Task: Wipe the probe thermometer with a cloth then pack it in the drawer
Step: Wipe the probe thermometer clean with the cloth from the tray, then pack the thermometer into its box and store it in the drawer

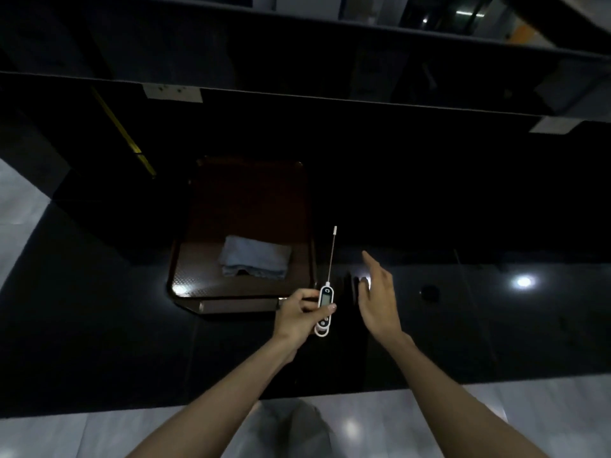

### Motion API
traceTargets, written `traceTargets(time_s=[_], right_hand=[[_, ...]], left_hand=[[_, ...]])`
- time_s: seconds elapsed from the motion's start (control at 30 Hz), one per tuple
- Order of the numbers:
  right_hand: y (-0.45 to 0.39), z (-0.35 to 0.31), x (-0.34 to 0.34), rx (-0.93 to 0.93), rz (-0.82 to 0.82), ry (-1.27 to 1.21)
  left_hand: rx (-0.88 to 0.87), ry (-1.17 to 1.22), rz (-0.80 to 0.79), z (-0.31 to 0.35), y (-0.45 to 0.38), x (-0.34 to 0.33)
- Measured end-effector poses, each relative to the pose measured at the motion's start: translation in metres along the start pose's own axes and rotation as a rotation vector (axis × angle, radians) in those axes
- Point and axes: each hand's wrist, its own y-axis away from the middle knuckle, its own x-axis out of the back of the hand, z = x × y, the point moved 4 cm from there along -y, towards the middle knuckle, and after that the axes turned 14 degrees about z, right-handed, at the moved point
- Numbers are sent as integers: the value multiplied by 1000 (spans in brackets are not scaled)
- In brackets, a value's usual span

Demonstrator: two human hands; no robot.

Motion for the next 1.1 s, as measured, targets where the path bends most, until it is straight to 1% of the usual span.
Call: traceTargets(time_s=[0.13,0.3,0.4,0.5,0.6,0.7,0.83,0.93,1.0,1.1], right_hand=[[11,29,27,19,-39,66],[24,58,43,28,-107,89],[28,67,45,36,-140,97],[30,69,46,90,-142,123],[33,68,43,156,-136,177],[38,64,40,176,-124,219],[49,50,36,201,-95,249],[61,33,30,230,-69,271],[75,19,22,258,-64,288],[104,-5,1,297,-76,285]], left_hand=[[-62,-212,88,-15,5,-47],[-95,-371,176,-24,19,-82],[-135,-498,222,-26,22,-85],[-131,-617,276,-26,24,-80],[-130,-671,338,-27,26,-76],[-162,-689,338,-29,27,-72],[-296,-614,265,-31,28,-54],[-467,-573,253,-36,29,-20],[-588,-620,273,-41,33,12],[-725,-729,315,-51,40,70]])
